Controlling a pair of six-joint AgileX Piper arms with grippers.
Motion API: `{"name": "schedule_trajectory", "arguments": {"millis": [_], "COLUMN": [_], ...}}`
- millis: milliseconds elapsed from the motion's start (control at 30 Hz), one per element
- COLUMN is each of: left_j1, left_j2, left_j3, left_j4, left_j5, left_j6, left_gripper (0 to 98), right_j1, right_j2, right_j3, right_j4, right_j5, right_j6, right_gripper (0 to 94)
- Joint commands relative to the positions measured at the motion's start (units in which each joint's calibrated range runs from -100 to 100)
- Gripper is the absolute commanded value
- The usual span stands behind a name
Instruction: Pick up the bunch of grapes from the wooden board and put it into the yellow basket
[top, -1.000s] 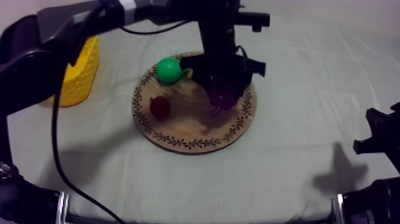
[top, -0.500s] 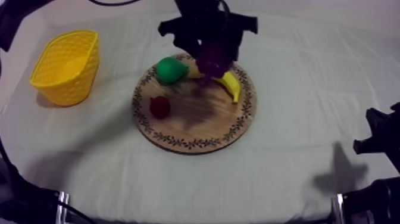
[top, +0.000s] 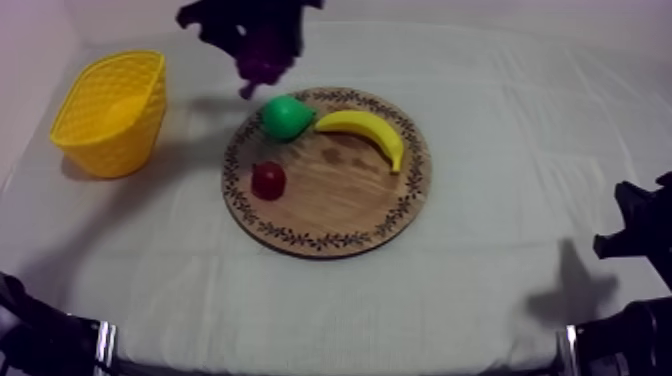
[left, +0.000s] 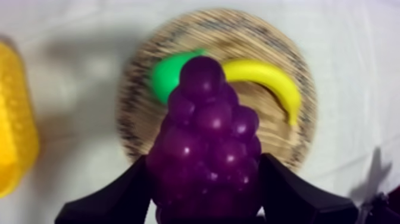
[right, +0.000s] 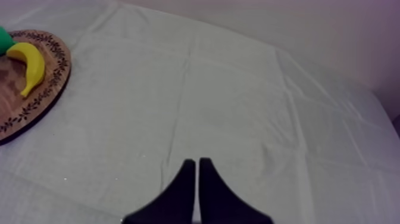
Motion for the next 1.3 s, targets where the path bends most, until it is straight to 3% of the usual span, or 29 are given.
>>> {"name": "schedule_trajectory", "arguments": {"millis": [0, 667, 1267], "left_j1": [-3.8, -21.6, -24.7], "left_j2": [-1.2, -5.3, -1.5], "left_j3": [1.8, 7.5, 9.6], "left_j4": [-0.17, -2.81, -3.36], "left_j5": [0.0, 0.0, -2.0], "left_j6": [-0.9, -7.2, -8.1], "left_gripper": [56.5, 57.0, 58.4], "right_j1": [0.0, 0.0, 0.0], "right_j2": [0.0, 0.0, 0.0], "right_j3": [0.0, 0.0, 0.0], "right_j4": [0.0, 0.0, 0.0], "right_j5": [0.0, 0.0, 0.0], "right_j6": [0.0, 0.0, 0.0], "right_gripper": [0.3, 0.3, 0.3]}}
